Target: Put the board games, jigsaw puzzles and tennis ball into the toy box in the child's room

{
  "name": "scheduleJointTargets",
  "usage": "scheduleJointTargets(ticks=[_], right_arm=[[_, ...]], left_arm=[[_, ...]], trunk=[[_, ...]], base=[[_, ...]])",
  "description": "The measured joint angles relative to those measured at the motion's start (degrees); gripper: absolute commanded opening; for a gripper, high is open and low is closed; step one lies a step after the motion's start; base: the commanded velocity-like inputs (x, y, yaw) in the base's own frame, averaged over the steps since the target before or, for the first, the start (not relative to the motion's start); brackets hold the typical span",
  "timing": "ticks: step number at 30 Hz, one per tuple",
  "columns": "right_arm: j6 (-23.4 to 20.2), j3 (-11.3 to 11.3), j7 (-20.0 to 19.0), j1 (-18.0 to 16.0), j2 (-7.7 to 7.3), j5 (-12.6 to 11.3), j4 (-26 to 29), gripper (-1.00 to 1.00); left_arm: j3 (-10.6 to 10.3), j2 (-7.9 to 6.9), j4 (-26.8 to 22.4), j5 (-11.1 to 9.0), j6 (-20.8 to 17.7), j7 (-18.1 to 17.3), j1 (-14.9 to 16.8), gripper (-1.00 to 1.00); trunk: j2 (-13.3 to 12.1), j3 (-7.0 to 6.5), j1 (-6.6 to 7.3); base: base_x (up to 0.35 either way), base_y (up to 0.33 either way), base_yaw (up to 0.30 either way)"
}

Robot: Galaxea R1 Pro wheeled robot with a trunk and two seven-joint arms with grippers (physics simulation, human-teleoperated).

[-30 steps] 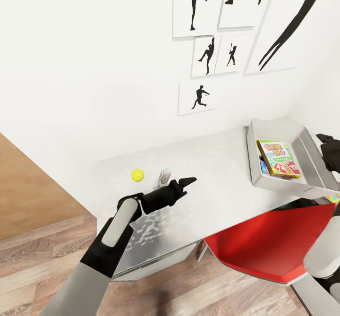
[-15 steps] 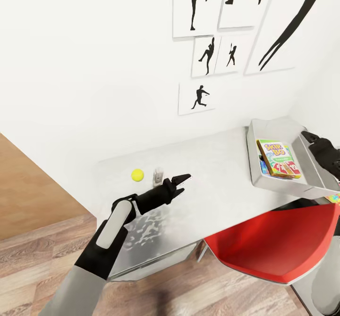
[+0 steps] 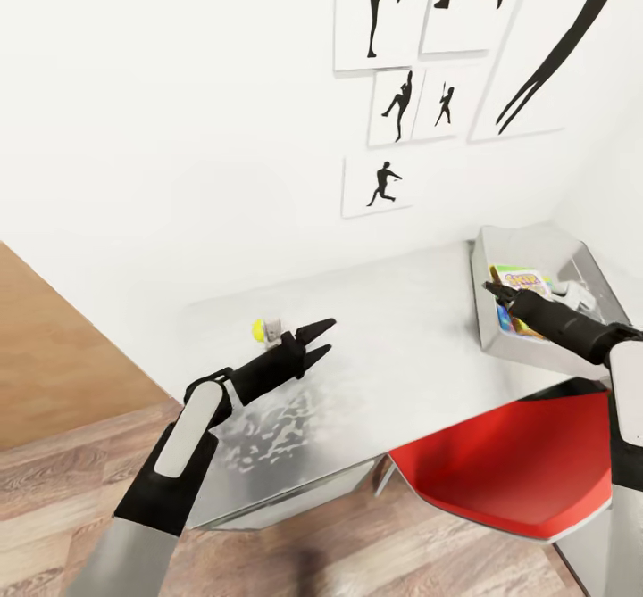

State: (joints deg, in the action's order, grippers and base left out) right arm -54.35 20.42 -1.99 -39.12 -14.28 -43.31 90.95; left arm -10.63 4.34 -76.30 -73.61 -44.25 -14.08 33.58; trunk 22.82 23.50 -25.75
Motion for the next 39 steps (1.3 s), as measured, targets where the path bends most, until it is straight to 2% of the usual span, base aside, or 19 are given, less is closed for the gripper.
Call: scheduleJointTargets(ticks=[1,4,11,13,16,20,21,26,32,35,36,39], right_arm=[[-0.03,-0.03,0.00,0.01,0.00,0.06,0.01,1.00],[-1.92,-2.00,-0.10,0.45,0.18,-0.16,0.49,1.00],[-3.30,-4.19,0.06,0.42,0.47,-0.09,0.41,1.00],[-3.59,-6.45,0.14,0.02,0.54,-0.13,-0.49,1.00],[-3.67,-7.80,0.18,-0.37,0.56,-0.03,-1.13,1.00],[-3.82,-11.88,0.26,-2.62,0.66,-0.02,-4.29,1.00],[-3.82,-11.90,0.26,-2.64,0.65,0.02,-4.32,1.00],[-3.83,-13.75,0.29,-5.04,0.67,0.07,-7.73,1.00],[-3.83,-14.42,0.33,-7.10,0.67,0.11,-9.53,1.00],[-3.81,-14.76,0.48,-8.71,0.66,0.17,-11.27,1.00],[-3.81,-14.77,0.48,-8.72,0.65,0.16,-11.29,1.00],[-3.72,-15.19,1.34,-10.09,0.71,0.39,-14.35,1.00]], left_arm=[[0.02,-0.02,-0.02,0.01,0.00,-0.01,-0.01,1.00],[1.72,-1.75,-1.80,-0.07,-0.38,-0.61,-0.81,1.00],[4.75,-3.71,-4.70,-0.10,-0.65,-0.96,-3.11,1.00],[6.79,-4.55,-6.05,-0.10,-0.84,-0.98,-4.20,1.00],[7.78,-4.99,-6.73,-0.10,-0.90,-1.00,-4.76,1.00],[11.17,-6.45,-9.03,-0.10,-1.50,-1.03,-7.01,1.00],[11.20,-6.46,-9.05,-0.10,-1.51,-1.03,-7.04,1.00],[14.42,-7.54,-10.38,-0.06,-2.19,-1.02,-8.65,1.00],[16.45,-8.20,-10.86,0.08,-2.45,-0.95,-9.53,1.00],[18.18,-9.31,-11.10,0.38,-2.57,-0.87,-10.60,1.00],[18.20,-9.32,-11.10,0.36,-2.58,-0.87,-10.62,1.00],[19.69,-10.74,-11.18,0.62,-2.62,-0.69,-11.81,1.00]], trunk=[[0.00,0.00,0.00],[0.00,-0.01,0.00],[0.00,-0.01,0.00],[0.00,-0.01,0.00],[0.00,-0.02,0.00],[0.00,-0.02,0.00],[0.00,-0.02,0.00],[0.00,-0.02,0.00],[0.00,-0.02,0.00],[0.00,-0.02,0.00],[0.00,-0.02,0.00],[0.00,-0.02,0.00]], base=[[0.000,0.000,0.191],[0.000,0.000,0.224],[0.000,0.000,0.262],[0.000,0.000,0.281],[0.000,0.000,0.286],[0.000,0.000,0.292],[0.000,0.000,0.295],[0.000,0.000,0.297],[0.000,0.000,0.298],[0.000,0.000,0.299],[0.000,0.000,0.299],[0.000,0.000,0.300]])
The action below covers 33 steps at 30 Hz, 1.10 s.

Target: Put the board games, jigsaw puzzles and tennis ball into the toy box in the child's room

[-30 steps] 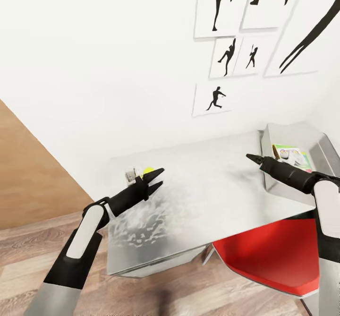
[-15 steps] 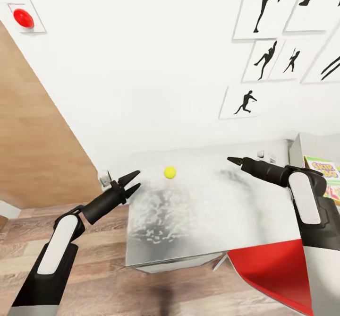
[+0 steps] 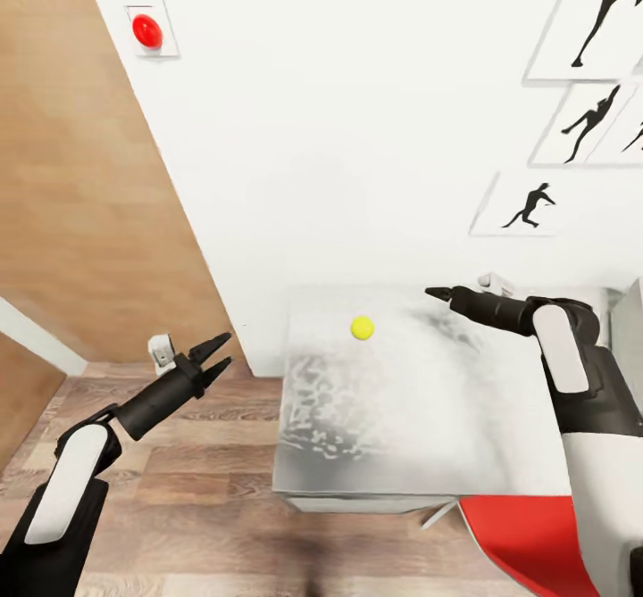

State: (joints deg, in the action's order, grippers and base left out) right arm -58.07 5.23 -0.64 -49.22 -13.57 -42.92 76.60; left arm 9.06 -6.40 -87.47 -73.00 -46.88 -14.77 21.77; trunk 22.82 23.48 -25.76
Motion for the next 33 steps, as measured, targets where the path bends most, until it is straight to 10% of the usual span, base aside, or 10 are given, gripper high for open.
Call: scheduleJointTargets(ticks=[14,33], right_arm=[[6.91,-5.96,6.25,-5.53,0.22,3.48,-18.75,1.00],[19.77,-7.50,8.08,-6.63,0.53,5.91,-30.82,1.00]], left_arm=[[-1.50,-1.08,-0.26,0.76,0.75,5.89,-5.10,1.00],[-3.27,-1.13,0.60,4.17,4.00,9.13,-14.13,1.00]], trunk=[[0.00,0.00,0.00],[0.00,0.00,0.00]], base=[[0.000,0.000,0.300],[0.000,0.000,0.254]])
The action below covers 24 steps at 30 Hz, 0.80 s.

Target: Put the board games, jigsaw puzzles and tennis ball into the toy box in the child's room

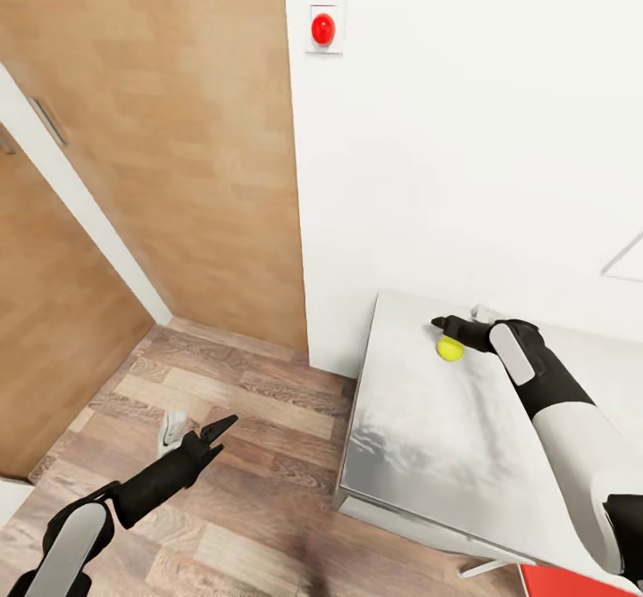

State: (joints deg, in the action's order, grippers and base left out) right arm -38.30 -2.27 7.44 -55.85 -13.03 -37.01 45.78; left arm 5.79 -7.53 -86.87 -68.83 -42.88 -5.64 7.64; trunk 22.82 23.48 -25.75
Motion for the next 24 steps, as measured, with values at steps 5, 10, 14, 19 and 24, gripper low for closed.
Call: scheduleJointTargets(ticks=[5,10,14,19,24], right_arm=[[2.43,0.30,0.12,0.00,-0.53,0.62,-0.76,1.00],[3.55,0.50,0.46,-0.19,-2.29,0.87,-1.10,1.00],[4.05,0.48,0.75,-0.28,-4.68,0.99,-1.11,1.00],[4.35,0.43,0.97,-0.32,-6.07,1.10,-1.19,1.00],[4.48,0.40,1.23,-0.34,-7.02,1.18,-1.46,1.00]], left_arm=[[-0.18,0.03,0.49,0.31,0.70,0.50,-0.78,1.00],[-0.34,0.04,0.75,0.45,1.07,1.57,-1.19,1.00],[-0.51,0.03,0.93,0.60,1.25,3.18,-1.40,1.00],[-0.64,0.06,1.05,1.32,1.35,4.76,-1.50,1.00],[-0.73,0.13,1.13,2.54,1.40,5.73,-1.54,1.00]], trunk=[[0.00,0.00,0.00],[0.00,0.00,0.00],[0.00,0.00,0.00],[0.00,0.00,0.00],[0.00,0.00,0.00]], base=[[0.000,0.000,0.078],[0.000,0.000,0.037],[0.000,0.000,0.020],[0.000,0.000,0.010],[0.000,0.000,0.005]])
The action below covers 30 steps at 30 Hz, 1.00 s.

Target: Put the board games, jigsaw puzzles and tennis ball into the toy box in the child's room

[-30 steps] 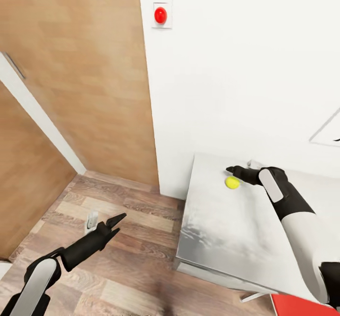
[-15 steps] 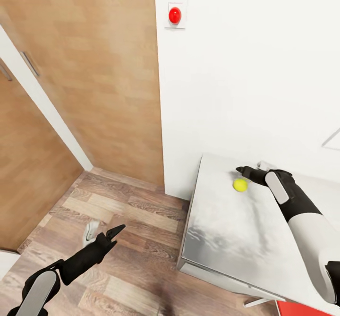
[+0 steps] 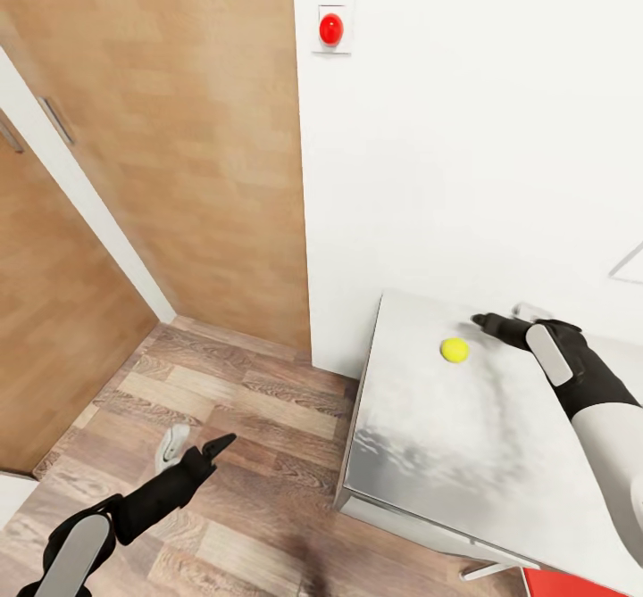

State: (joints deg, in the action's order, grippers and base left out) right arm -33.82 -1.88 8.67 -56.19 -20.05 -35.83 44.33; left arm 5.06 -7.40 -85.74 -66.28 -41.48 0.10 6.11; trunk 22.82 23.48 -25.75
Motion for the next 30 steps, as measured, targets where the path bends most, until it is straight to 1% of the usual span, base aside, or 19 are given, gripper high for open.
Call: scheduleJointTargets(ticks=[1,3,10,16,24,30], right_arm=[[0.00,0.00,0.00,0.00,-0.01,-0.02,0.00,1.00],[0.05,-0.01,0.34,-0.02,-0.39,0.05,-0.15,1.00],[0.09,-0.11,1.89,-0.07,-0.77,0.15,-0.33,1.00],[0.11,-0.40,2.83,-0.04,-0.75,0.23,-0.22,1.00],[0.06,-0.69,3.00,-0.03,-0.54,0.27,-0.02,1.00],[-0.97,-1.77,2.91,-0.05,-0.60,0.24,0.13,1.00]], left_arm=[[0.00,0.00,0.00,0.01,0.00,0.01,0.00,1.00],[-0.03,0.13,0.03,0.67,0.00,0.39,0.00,1.00],[0.03,0.25,0.02,0.96,-0.27,0.57,0.01,1.00],[0.09,0.31,0.04,1.42,-0.60,0.88,0.25,1.00],[0.12,0.14,0.09,1.97,-0.71,1.00,0.62,1.00],[0.13,0.18,0.14,2.11,-0.75,1.05,0.73,1.00]], trunk=[[0.00,0.00,0.00],[0.00,0.00,0.00],[0.00,0.00,0.00],[0.00,0.00,0.00],[0.00,0.00,0.00],[0.00,0.00,0.00]], base=[[0.000,0.000,0.004],[0.000,0.000,0.003],[0.000,0.000,0.002],[0.000,0.000,0.000],[0.000,0.000,0.000],[0.000,0.000,0.000]])
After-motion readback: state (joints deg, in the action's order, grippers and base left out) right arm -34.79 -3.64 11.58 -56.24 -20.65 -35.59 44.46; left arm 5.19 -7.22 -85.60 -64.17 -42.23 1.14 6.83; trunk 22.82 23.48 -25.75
